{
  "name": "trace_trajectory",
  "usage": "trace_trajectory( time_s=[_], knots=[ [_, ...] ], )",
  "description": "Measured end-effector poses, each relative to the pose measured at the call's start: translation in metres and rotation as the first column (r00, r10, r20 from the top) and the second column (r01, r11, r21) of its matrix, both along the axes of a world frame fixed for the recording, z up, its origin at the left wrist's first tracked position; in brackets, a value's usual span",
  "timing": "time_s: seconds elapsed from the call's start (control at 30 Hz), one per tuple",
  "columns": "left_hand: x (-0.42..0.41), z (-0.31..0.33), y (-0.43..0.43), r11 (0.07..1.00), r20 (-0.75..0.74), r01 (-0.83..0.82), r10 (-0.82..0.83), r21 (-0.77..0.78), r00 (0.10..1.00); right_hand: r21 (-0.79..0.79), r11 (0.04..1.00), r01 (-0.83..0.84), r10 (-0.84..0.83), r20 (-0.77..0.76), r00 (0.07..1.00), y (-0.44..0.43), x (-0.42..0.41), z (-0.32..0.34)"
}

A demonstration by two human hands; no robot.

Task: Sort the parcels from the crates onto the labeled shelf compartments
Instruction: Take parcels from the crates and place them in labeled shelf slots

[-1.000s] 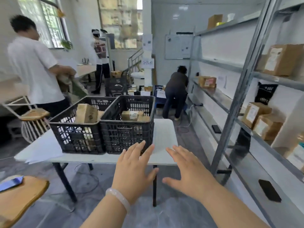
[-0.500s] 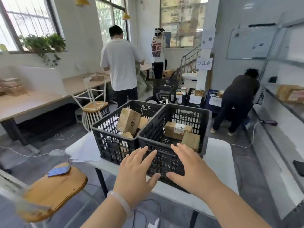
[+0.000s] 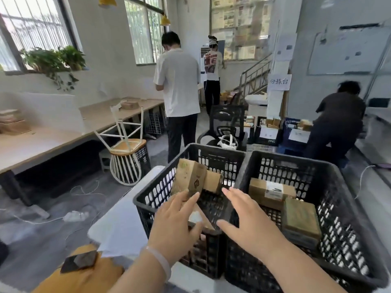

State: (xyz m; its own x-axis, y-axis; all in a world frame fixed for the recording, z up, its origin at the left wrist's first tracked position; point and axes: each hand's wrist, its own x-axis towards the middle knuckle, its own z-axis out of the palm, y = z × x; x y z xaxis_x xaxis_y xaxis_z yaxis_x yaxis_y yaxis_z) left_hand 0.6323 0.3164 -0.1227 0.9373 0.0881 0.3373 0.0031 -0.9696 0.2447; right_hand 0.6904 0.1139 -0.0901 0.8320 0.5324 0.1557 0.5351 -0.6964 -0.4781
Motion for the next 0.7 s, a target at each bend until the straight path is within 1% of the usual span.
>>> trace_trajectory(
  time_s=[0.13,0.23,0.37,0.47,0.57,0.7],
  knots=[
    [0.050,0.000,0.064,0.999,-0.012,-0.020,0.019,-0.035,1.000,-0.013,0.999,0.052,-0.053,-0.073,0.996,0.053,0.036,-0.014],
    [0.084,-0.008,0.091,0.997,-0.053,-0.018,0.014,-0.077,0.999,-0.024,0.996,0.084,-0.086,-0.128,0.988,0.076,0.060,-0.026],
    [0.129,-0.023,0.105,0.995,-0.147,0.020,-0.034,-0.099,0.988,-0.040,0.993,0.113,-0.118,-0.153,0.981,0.096,0.096,-0.034],
    [0.154,-0.035,0.114,0.990,-0.224,-0.007,-0.024,-0.138,0.974,-0.043,0.992,0.118,-0.124,-0.175,0.977,0.110,0.125,-0.041],
    [0.177,-0.051,0.120,0.988,-0.293,-0.040,-0.005,-0.148,0.956,-0.076,0.994,0.081,-0.096,-0.222,0.970,0.127,0.159,-0.053],
    [0.205,-0.068,0.130,0.983,-0.386,-0.074,0.005,-0.165,0.922,-0.111,0.991,0.072,-0.104,-0.314,0.944,0.149,0.194,-0.072]
  ],
)
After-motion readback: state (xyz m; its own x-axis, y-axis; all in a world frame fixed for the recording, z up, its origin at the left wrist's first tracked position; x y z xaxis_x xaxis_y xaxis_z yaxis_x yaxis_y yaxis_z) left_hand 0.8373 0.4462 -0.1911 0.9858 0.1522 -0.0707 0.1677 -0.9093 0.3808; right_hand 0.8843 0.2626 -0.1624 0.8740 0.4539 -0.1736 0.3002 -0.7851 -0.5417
